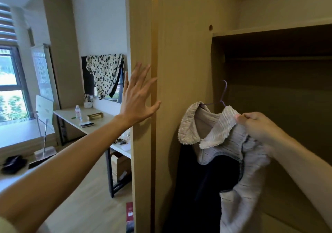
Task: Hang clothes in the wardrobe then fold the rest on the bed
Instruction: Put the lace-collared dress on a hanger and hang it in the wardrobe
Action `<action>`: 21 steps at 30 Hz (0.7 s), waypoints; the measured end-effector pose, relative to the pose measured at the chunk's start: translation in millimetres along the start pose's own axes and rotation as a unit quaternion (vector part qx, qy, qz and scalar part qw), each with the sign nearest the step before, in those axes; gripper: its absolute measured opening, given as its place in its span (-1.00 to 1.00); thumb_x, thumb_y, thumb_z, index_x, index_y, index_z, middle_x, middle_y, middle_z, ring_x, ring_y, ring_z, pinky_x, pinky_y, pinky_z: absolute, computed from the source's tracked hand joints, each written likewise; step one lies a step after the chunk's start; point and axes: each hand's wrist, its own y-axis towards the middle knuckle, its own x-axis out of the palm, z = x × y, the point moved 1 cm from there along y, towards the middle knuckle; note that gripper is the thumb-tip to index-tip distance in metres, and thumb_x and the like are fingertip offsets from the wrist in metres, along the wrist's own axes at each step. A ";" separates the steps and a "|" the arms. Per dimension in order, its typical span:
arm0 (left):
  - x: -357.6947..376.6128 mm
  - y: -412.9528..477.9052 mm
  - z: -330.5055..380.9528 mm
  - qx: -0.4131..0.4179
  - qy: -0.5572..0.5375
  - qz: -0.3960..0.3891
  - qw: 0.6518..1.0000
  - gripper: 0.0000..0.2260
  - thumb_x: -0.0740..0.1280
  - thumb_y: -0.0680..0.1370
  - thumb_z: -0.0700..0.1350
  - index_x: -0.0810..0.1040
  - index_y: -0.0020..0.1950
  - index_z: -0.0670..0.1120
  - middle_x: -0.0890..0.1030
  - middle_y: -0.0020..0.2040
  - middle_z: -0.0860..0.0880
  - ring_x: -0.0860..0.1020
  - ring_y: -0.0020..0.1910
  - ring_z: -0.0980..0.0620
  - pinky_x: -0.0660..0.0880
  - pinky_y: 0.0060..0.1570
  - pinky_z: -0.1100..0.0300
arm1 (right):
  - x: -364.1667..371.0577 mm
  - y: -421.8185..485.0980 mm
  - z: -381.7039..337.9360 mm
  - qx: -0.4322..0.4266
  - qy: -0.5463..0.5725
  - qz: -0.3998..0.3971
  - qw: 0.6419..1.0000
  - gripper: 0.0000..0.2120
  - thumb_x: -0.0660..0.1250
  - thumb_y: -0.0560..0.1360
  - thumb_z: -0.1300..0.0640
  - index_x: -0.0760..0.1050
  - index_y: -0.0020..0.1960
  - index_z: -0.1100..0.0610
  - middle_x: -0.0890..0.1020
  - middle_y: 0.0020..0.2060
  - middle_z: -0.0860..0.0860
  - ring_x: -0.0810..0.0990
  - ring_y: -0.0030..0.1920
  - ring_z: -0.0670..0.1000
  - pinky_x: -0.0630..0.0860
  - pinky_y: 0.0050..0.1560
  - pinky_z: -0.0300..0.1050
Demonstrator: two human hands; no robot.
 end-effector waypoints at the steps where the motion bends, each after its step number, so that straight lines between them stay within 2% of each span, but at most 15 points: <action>1: 1.6 -0.2 -5.2 0.001 0.004 -0.005 1.000 -0.36 0.41 0.45 0.20 0.46 0.44 -0.07 0.13 0.64 -0.13 -0.01 0.63 -0.18 -0.11 0.59 -0.16 | 5.3 2.4 -1.6 -0.002 0.010 -0.007 1.000 -0.68 0.22 0.65 -0.06 0.55 -0.09 0.15 0.61 -0.11 0.15 0.59 -0.05 0.14 0.50 0.13 0.15; 3: 4.3 -0.4 -15.4 0.006 0.013 -0.017 1.000 -0.36 0.41 0.45 0.20 0.46 0.44 -0.08 0.13 0.64 -0.15 -0.01 0.63 -0.20 -0.02 0.57 -0.24 | 14.1 6.0 -5.2 0.000 0.017 -0.024 1.000 -0.69 0.22 0.65 -0.06 0.56 -0.11 0.13 0.65 -0.06 0.22 0.63 0.03 0.21 0.49 0.22 0.23; 5: 5.4 -0.5 -23.5 0.018 0.019 -0.026 0.999 -0.35 0.40 0.45 0.20 0.45 0.45 -0.09 0.13 0.64 -0.16 -0.02 0.63 -0.21 -0.03 0.57 -0.23 | 19.2 9.3 -7.7 -0.001 0.024 -0.033 0.999 -0.68 0.21 0.65 -0.04 0.55 -0.13 0.14 0.66 -0.06 0.25 0.64 0.01 0.23 0.51 0.21 0.22; 8: 5.0 -1.2 -25.6 0.030 0.049 -0.041 0.998 -0.31 0.38 0.46 0.23 0.40 0.50 -0.08 0.11 0.64 -0.15 -0.02 0.63 -0.23 -0.06 0.54 -0.33 | 22.0 11.9 -12.3 -0.009 0.028 -0.043 0.999 -0.68 0.19 0.66 -0.06 0.47 -0.08 0.18 0.55 -0.17 0.19 0.55 -0.16 0.16 0.50 -0.04 0.08; 9: 5.2 -0.2 -21.8 0.024 0.072 -0.046 0.996 -0.28 0.36 0.46 0.26 0.36 0.53 -0.06 0.08 0.65 -0.14 -0.03 0.63 -0.22 -0.09 0.51 -0.40 | 21.0 11.7 -13.0 -0.007 0.026 -0.043 0.999 -0.67 0.19 0.65 -0.08 0.49 -0.02 0.19 0.53 -0.17 0.17 0.53 -0.16 0.15 0.49 -0.06 0.07; 10: 3.7 0.2 -18.3 0.006 0.098 -0.053 0.994 -0.25 0.32 0.46 0.29 0.31 0.57 -0.05 0.04 0.66 -0.12 -0.04 0.64 -0.20 -0.14 0.48 -0.45 | 21.8 12.3 -13.4 -0.006 0.023 -0.040 0.999 -0.62 0.20 0.65 -0.09 0.50 0.04 0.26 0.56 -0.15 0.22 0.56 -0.14 0.17 0.53 0.00 0.10; 12: 0.8 3.5 -1.4 -0.036 0.122 -0.054 0.990 -0.20 0.26 0.48 0.33 0.21 0.61 -0.03 -0.03 0.67 -0.08 -0.07 0.64 -0.15 -0.25 0.44 -0.47 | 19.8 9.3 -14.0 -0.003 0.028 -0.033 0.999 -0.56 0.22 0.64 -0.08 0.49 0.13 0.33 0.63 0.02 0.36 0.64 -0.01 0.28 0.51 0.19 0.23; 13: -0.3 5.8 11.4 -0.044 0.114 -0.047 0.991 -0.21 0.25 0.48 0.32 0.21 0.61 -0.04 -0.04 0.67 -0.07 -0.08 0.64 -0.14 -0.26 0.43 -0.46 | 17.5 8.1 -13.6 -0.005 0.033 -0.030 0.999 -0.58 0.22 0.64 -0.08 0.50 0.08 0.31 0.63 0.08 0.36 0.64 -0.01 0.27 0.49 0.22 0.25; 14: -1.4 8.1 27.3 -0.038 0.098 -0.038 0.994 -0.24 0.26 0.48 0.29 0.24 0.59 -0.05 -0.03 0.67 -0.07 -0.08 0.64 -0.14 -0.26 0.43 -0.46 | 14.2 6.9 -13.0 -0.012 0.036 -0.030 0.999 -0.65 0.22 0.64 -0.08 0.51 0.01 0.23 0.64 0.02 0.35 0.61 -0.07 0.20 0.52 0.19 0.22; 16: 0.6 11.3 63.8 -0.001 0.060 -0.032 0.998 -0.31 0.29 0.50 0.23 0.31 0.55 -0.08 0.01 0.67 -0.08 -0.08 0.64 -0.14 -0.24 0.45 -0.46 | 5.9 5.3 -10.2 -0.013 0.038 -0.017 0.999 -0.76 0.21 0.65 -0.08 0.48 -0.02 0.08 0.52 -0.15 0.16 0.47 -0.14 0.09 0.51 -0.03 0.03; 18: 9.7 15.5 102.8 0.011 -0.009 -0.042 0.999 -0.35 0.28 0.52 0.20 0.31 0.53 -0.07 0.06 0.66 -0.07 -0.08 0.65 -0.09 -0.23 0.49 -0.41 | -8.7 3.2 -3.5 -0.015 0.040 0.006 0.999 -0.78 0.20 0.66 -0.05 0.44 -0.05 0.07 0.42 -0.18 0.09 0.41 -0.16 0.07 0.36 -0.15 -0.05; 20: 21.2 19.0 133.0 -0.023 -0.098 -0.091 0.991 -0.36 0.26 0.53 0.21 0.28 0.54 -0.04 0.10 0.65 -0.04 -0.05 0.65 -0.04 -0.19 0.53 -0.33 | -21.8 -0.7 0.7 -0.002 0.048 0.008 0.999 -0.78 0.20 0.66 -0.04 0.45 -0.05 0.09 0.40 -0.16 0.06 0.43 -0.17 0.07 0.32 -0.17 -0.07; 21: 29.2 22.5 149.5 -0.043 -0.148 -0.120 0.981 -0.37 0.26 0.52 0.22 0.28 0.53 -0.02 0.14 0.63 -0.03 0.00 0.64 -0.03 -0.13 0.55 -0.30 | -33.6 -4.6 4.0 0.005 0.047 0.017 0.999 -0.75 0.19 0.67 -0.03 0.47 -0.04 0.12 0.48 -0.16 0.14 0.49 -0.14 0.09 0.41 -0.13 -0.09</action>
